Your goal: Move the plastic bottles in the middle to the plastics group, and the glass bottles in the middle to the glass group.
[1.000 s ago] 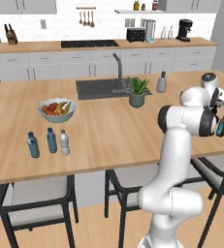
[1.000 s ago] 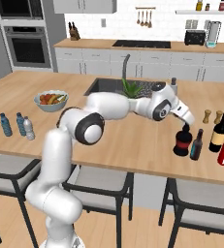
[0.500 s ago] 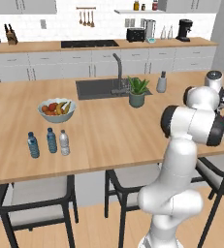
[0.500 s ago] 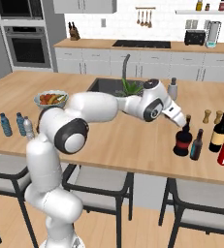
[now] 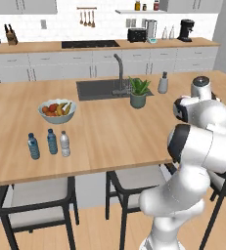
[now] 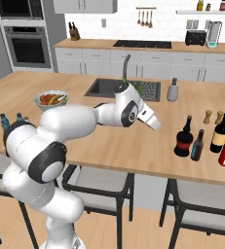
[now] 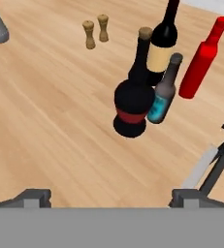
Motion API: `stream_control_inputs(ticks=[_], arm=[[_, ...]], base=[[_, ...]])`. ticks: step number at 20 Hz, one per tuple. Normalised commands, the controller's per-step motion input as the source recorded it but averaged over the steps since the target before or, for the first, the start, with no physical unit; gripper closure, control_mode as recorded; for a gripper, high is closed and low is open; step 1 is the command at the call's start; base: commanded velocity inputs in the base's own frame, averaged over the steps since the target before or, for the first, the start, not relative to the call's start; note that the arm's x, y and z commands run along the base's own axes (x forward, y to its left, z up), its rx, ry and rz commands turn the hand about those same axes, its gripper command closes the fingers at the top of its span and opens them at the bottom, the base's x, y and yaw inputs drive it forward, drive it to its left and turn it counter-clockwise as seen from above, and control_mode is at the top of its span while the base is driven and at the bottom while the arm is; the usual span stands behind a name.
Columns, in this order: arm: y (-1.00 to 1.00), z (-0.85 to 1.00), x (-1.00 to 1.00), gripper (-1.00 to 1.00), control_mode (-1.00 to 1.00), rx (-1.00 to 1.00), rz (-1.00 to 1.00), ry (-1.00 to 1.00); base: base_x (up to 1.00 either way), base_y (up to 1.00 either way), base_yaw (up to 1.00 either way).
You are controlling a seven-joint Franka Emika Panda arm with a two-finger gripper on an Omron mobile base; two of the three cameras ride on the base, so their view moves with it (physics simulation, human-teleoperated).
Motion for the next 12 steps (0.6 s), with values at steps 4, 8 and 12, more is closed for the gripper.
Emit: stream_control_inputs(ticks=[4, 8, 12], arm=[[0.92, 0.29, -0.19, -1.00, -1.00, 0.06, 0.30, 0.11], [0.93, 0.20, -0.35, -1.00, -1.00, 0.02, 0.36, 0.08], [0.79, 0.29, -0.46, -1.00, -1.00, 0.03, 0.34, 0.05]], base=[[0.00, 0.00, 0.00], [0.00, 0.00, 0.00], [0.00, 0.00, 0.00]])
